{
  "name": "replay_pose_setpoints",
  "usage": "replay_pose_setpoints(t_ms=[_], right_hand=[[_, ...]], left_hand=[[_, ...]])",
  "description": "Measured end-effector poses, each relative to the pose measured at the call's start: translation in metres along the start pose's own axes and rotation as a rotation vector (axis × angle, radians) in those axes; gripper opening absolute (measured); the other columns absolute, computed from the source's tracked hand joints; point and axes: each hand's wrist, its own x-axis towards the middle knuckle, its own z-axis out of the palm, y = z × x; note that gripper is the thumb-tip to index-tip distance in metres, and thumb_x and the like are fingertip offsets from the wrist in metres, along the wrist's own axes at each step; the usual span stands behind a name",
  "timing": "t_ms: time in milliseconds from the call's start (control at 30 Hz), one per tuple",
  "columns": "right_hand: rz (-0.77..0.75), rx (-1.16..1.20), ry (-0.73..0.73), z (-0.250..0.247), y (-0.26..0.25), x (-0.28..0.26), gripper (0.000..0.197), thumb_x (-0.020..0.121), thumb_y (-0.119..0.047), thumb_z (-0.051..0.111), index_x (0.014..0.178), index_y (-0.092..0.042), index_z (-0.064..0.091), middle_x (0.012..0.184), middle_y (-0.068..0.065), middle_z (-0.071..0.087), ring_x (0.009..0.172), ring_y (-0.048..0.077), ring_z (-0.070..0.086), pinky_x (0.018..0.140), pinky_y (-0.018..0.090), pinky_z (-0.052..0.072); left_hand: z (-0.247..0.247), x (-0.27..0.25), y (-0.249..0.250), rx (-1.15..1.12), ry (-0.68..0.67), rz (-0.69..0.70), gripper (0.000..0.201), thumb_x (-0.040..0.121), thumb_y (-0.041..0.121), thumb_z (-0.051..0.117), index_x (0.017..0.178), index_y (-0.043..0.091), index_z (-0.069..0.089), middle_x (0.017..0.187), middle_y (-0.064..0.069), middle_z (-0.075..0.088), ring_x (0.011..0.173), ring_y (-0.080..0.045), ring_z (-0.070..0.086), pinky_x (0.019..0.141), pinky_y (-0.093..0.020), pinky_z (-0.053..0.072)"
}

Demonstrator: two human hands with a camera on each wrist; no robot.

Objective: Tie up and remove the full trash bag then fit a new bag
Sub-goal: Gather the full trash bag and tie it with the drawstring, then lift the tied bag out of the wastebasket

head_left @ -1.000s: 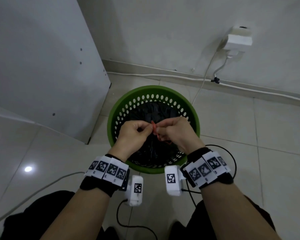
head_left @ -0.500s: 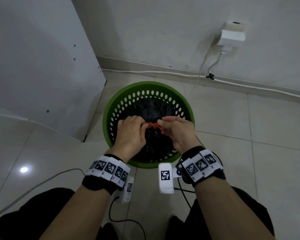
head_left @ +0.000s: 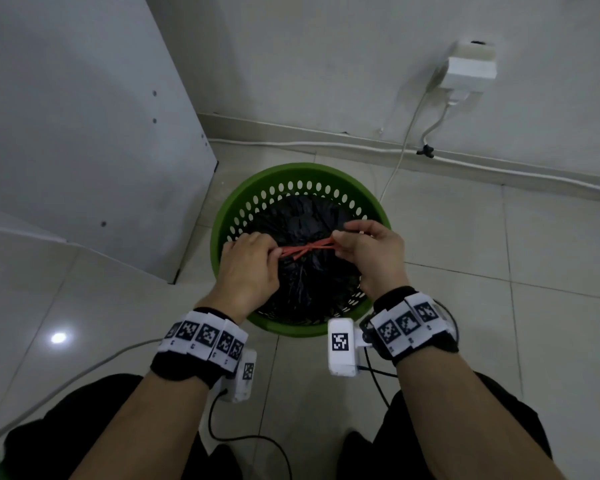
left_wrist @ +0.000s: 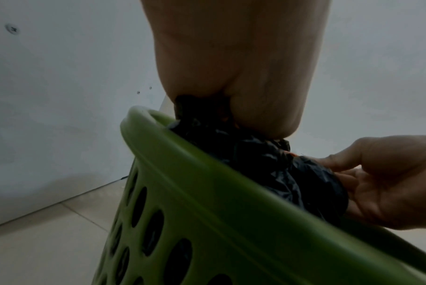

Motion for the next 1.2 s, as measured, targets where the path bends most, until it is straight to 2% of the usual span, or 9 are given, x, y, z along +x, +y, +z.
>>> replay_pose_setpoints(t_ms=[133, 333, 433, 567, 667, 800, 967, 1100, 1200], right_hand=[[-0.452, -0.559, -0.294, -0.002, 0.019, -0.012, 0.038, 0.079, -0.026, 0.083, 0.115, -0.025, 0.069, 0.119, -0.012, 0.069, 0.112, -0.002, 0.06, 0.102, 0.014, 0.042], [-0.674, -0.632, -0.303, 0.005, 0.033, -0.009, 0.052, 0.076, 0.004, 0.07, 0.122, -0.017, 0.064, 0.122, -0.003, 0.066, 0.116, 0.011, 0.059, 0.106, 0.037, 0.047], [-0.591, -0.544, -0.392, 0.004, 0.03, -0.013, 0.065, 0.078, -0.001, 0.066, 0.136, -0.024, 0.05, 0.127, -0.007, 0.061, 0.121, 0.004, 0.055, 0.11, 0.032, 0.044], [-0.542, -0.742, -0.522, 0.009, 0.045, -0.013, 0.092, 0.083, -0.047, 0.066, 0.157, -0.038, 0.011, 0.157, -0.001, 0.035, 0.145, 0.016, 0.028, 0.122, 0.042, 0.022], [-0.58, -0.773, -0.487, 0.022, 0.048, -0.004, 0.105, 0.068, -0.078, 0.068, 0.153, -0.034, 0.025, 0.151, -0.003, 0.045, 0.141, 0.018, 0.038, 0.119, 0.046, 0.03], [-0.629, -0.827, -0.194, 0.045, 0.041, -0.001, 0.055, 0.068, -0.081, 0.064, 0.089, -0.03, 0.06, 0.089, -0.011, 0.067, 0.097, 0.018, 0.06, 0.1, 0.044, 0.043], [-0.576, -0.567, -0.186, 0.057, 0.038, 0.006, 0.022, 0.077, -0.034, 0.071, 0.079, -0.012, 0.067, 0.089, 0.002, 0.07, 0.108, 0.018, 0.059, 0.117, 0.045, 0.03], [-0.426, -0.249, -0.269, 0.059, 0.024, 0.001, 0.015, 0.085, -0.012, 0.075, 0.084, -0.006, 0.062, 0.082, 0.012, 0.066, 0.08, 0.02, 0.064, 0.083, 0.041, 0.056], [-0.338, 0.048, -0.274, 0.058, -0.009, -0.013, 0.013, 0.088, -0.018, 0.077, 0.087, -0.008, 0.068, 0.089, 0.015, 0.071, 0.086, 0.028, 0.071, 0.085, 0.048, 0.059]], left_hand=[[-0.009, 0.002, -0.011, -0.194, 0.061, -0.028, 0.029, 0.092, 0.029, 0.043, 0.102, 0.013, 0.065, 0.1, -0.004, 0.062, 0.1, -0.026, 0.056, 0.086, -0.039, 0.044], [-0.012, 0.004, 0.007, -0.389, -0.196, 0.118, 0.089, 0.087, 0.034, 0.064, 0.158, 0.03, 0.012, 0.161, -0.002, 0.027, 0.147, -0.017, 0.026, 0.12, -0.035, 0.023], [-0.003, 0.009, 0.008, -0.425, -0.113, 0.022, 0.081, 0.083, 0.024, 0.071, 0.153, 0.023, 0.031, 0.142, -0.006, 0.052, 0.131, -0.021, 0.049, 0.113, -0.043, 0.04], [-0.011, 0.007, 0.018, -0.725, 0.014, -0.151, 0.057, 0.079, -0.004, 0.07, 0.126, 0.024, 0.055, 0.122, 0.002, 0.065, 0.118, -0.01, 0.06, 0.105, -0.039, 0.049], [-0.033, 0.008, 0.01, -1.157, -0.125, -0.297, 0.044, 0.085, -0.005, 0.061, 0.123, 0.018, 0.055, 0.118, -0.005, 0.07, 0.115, -0.02, 0.065, 0.098, -0.036, 0.054], [-0.053, 0.005, -0.004, -1.398, -0.35, -0.308, 0.042, 0.089, 0.017, 0.052, 0.13, 0.01, 0.058, 0.125, -0.01, 0.069, 0.118, -0.022, 0.064, 0.098, -0.028, 0.053], [-0.045, 0.0, -0.073, -0.284, -0.156, -0.494, 0.043, 0.099, 0.049, 0.042, 0.133, 0.024, 0.053, 0.135, -0.007, 0.058, 0.121, -0.029, 0.056, 0.102, -0.047, 0.048], [-0.027, -0.005, -0.078, -0.879, -0.183, -0.785, 0.024, 0.104, 0.026, 0.047, 0.109, 0.005, 0.057, 0.104, -0.021, 0.069, 0.086, -0.033, 0.068, 0.07, -0.046, 0.062], [-0.028, -0.002, -0.066, -1.063, -0.076, -0.816, 0.021, 0.102, 0.016, 0.052, 0.082, 0.01, 0.05, 0.075, -0.015, 0.064, 0.062, -0.024, 0.063, 0.055, -0.037, 0.06]])
